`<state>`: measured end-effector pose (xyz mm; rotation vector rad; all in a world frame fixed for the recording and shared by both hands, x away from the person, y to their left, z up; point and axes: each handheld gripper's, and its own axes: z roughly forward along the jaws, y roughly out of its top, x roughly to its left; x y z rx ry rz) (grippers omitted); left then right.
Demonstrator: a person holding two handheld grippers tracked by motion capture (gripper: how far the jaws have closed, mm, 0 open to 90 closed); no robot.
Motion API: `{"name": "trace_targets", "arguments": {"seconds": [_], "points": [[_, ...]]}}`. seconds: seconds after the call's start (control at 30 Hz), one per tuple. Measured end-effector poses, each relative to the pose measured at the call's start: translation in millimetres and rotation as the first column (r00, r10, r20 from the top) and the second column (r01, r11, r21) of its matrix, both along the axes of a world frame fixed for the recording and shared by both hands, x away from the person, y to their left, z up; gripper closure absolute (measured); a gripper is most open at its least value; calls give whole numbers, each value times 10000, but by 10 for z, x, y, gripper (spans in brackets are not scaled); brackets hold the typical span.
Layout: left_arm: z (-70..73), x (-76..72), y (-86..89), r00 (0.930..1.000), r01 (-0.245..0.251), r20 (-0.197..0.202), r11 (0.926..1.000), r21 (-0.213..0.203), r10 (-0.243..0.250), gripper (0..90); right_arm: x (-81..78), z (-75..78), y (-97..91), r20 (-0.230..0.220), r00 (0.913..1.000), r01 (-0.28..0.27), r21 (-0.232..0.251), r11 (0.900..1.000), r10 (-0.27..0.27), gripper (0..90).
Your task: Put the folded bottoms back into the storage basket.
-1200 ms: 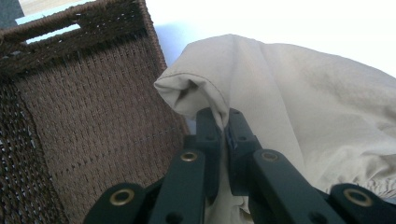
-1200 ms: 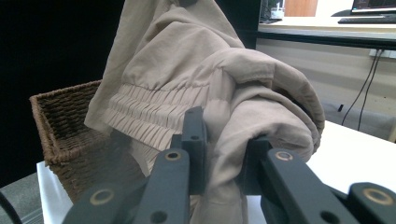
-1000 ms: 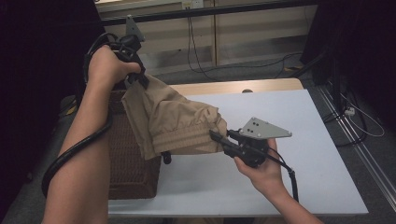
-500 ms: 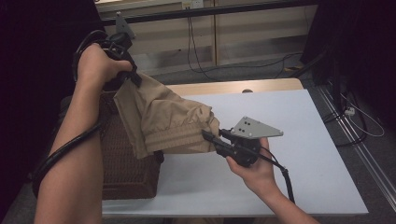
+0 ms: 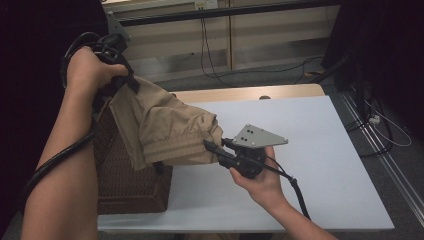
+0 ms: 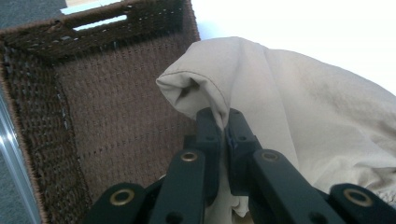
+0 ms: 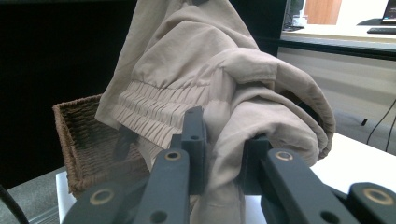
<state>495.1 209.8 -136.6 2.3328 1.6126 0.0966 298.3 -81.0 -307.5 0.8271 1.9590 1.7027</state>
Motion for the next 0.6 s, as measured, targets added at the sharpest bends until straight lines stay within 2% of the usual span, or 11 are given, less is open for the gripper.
{"name": "trace_targets", "arguments": {"seconds": [0.6], "points": [[-45, 4, 249, 9996, -286, -39, 9994, 198, 287, 866, 39, -42, 270, -121, 9995, -306, 44, 9995, 306, 774]]}}
